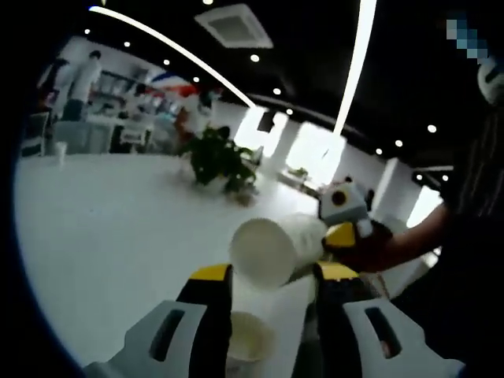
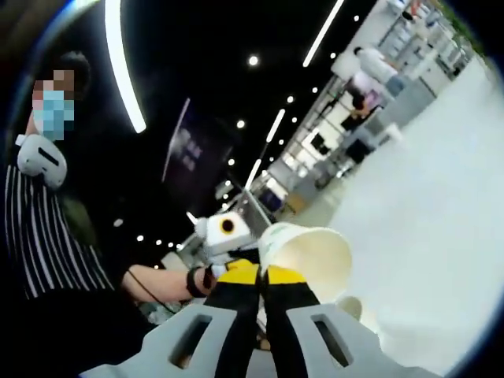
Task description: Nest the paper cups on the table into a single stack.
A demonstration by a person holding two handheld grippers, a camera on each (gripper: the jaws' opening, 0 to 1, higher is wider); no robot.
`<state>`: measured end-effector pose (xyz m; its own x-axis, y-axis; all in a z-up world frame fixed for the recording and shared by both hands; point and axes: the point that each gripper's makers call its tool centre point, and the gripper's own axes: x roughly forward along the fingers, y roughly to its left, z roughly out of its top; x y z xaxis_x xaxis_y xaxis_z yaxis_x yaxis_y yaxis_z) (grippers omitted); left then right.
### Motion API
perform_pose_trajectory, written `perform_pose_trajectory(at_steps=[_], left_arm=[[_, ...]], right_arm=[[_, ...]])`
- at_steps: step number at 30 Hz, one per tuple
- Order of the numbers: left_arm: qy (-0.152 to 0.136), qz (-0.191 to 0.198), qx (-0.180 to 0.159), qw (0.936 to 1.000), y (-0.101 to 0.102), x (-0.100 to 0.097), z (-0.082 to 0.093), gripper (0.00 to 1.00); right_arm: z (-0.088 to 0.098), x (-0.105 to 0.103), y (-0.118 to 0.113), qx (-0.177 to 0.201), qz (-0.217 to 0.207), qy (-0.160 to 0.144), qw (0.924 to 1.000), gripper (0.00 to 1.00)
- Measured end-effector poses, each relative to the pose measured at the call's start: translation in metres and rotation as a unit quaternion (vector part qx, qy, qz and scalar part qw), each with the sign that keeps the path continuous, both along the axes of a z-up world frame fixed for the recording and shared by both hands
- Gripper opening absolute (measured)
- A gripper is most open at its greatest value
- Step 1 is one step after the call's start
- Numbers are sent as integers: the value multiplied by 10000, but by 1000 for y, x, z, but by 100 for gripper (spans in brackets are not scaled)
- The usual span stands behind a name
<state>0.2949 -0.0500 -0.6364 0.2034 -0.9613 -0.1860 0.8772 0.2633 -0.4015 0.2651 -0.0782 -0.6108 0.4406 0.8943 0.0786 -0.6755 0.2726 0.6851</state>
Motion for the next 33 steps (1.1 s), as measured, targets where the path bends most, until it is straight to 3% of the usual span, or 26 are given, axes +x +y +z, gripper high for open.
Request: perform_pose_trajectory(at_steps=[9,14,21,28,33], left_arm=[[-116,129,16,9998,5,2,-1,41],[-182,156,111,9997,7,-2,-6,43],[-342,222,246,9989,12,-8,-14,47],[-525,333,425,9972,21,-8,-23,53],[-709,376,611,9949,28,-11,-28,58]], right_arm=[[0,-3,2,-819,301,-237,9959,0],[-1,-5,3,-1637,604,-644,9826,0],[0,0,3,-1847,744,-588,9782,0],[-15,1,1,-2579,1138,-620,9574,0],[-20,1,6,-3231,1477,-916,9303,0]])
